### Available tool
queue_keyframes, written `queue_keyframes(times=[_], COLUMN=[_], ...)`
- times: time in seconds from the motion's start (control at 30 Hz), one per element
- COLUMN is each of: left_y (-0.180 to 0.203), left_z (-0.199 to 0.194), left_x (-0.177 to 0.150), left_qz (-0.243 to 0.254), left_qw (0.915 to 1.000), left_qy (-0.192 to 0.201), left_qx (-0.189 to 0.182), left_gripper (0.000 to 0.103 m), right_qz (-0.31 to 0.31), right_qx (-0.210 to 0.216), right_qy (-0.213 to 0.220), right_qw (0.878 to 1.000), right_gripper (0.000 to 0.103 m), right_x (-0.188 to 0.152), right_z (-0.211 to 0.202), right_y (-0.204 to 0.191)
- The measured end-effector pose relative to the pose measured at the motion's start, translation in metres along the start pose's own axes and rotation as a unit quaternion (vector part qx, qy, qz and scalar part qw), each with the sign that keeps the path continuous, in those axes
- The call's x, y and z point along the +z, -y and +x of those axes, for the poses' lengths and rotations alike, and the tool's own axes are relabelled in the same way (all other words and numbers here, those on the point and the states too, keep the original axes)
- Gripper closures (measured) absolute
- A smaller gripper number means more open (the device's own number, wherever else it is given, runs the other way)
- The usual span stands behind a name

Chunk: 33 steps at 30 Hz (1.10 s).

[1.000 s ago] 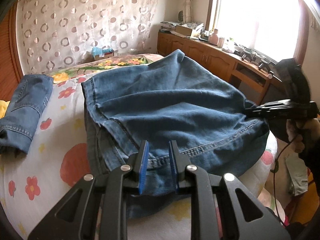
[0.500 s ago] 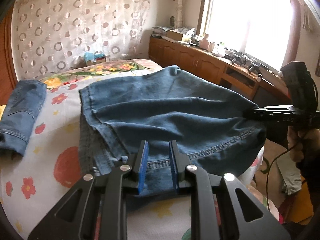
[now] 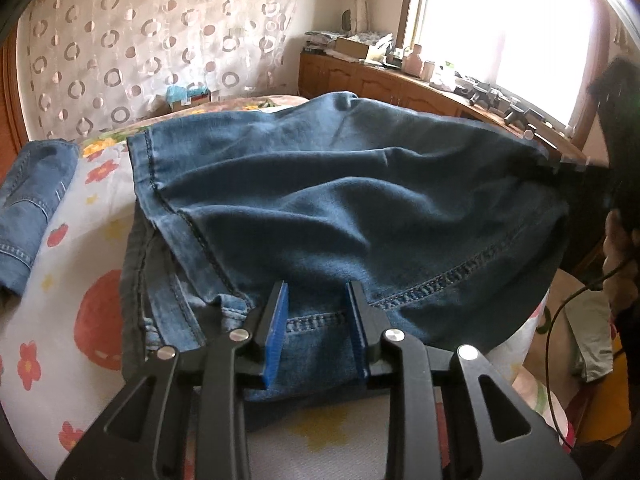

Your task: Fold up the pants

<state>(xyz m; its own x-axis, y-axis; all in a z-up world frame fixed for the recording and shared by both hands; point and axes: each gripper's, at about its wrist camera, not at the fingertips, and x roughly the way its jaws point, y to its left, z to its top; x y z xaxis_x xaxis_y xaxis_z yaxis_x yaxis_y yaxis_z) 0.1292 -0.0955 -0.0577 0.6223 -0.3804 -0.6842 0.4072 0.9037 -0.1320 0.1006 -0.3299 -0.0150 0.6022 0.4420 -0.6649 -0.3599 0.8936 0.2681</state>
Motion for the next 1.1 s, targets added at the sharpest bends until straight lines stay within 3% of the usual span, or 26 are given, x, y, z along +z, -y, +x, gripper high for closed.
queue_keyframes(times=[0.13, 0.3, 0.5, 0.7, 0.83, 1.0, 1.1], left_y=[-0.002, -0.025, -0.068, -0.103, -0.118, -0.121, -0.116], left_z=[-0.008, -0.048, -0.108, -0.145, -0.152, -0.147, -0.143], left_x=[0.002, 0.001, -0.018, -0.039, -0.042, -0.039, -0.037], left_qz=[-0.009, -0.029, -0.058, -0.090, -0.104, -0.109, -0.105], left_qw=[0.9999, 0.9981, 0.9913, 0.9824, 0.9785, 0.9782, 0.9796], left_qy=[0.011, 0.044, 0.078, 0.101, 0.108, 0.110, 0.107], left_qx=[0.007, 0.031, 0.089, 0.129, 0.142, 0.139, 0.134], left_gripper=[0.076, 0.076, 0.076, 0.076, 0.076, 0.076, 0.076], right_qz=[-0.018, -0.054, -0.097, -0.140, -0.154, -0.173, -0.172], right_qx=[0.020, 0.056, 0.118, 0.160, 0.184, 0.181, 0.175], right_qy=[0.026, 0.044, 0.038, -0.013, -0.073, -0.129, -0.126], right_qw=[0.999, 0.996, 0.988, 0.977, 0.968, 0.959, 0.961], right_gripper=[0.099, 0.099, 0.099, 0.099, 0.099, 0.100, 0.098], right_x=[0.019, 0.049, 0.063, 0.033, -0.002, -0.043, -0.044], right_z=[-0.004, 0.008, 0.041, 0.080, 0.108, 0.133, 0.127], right_y=[-0.024, -0.071, -0.143, -0.209, -0.235, -0.247, -0.243])
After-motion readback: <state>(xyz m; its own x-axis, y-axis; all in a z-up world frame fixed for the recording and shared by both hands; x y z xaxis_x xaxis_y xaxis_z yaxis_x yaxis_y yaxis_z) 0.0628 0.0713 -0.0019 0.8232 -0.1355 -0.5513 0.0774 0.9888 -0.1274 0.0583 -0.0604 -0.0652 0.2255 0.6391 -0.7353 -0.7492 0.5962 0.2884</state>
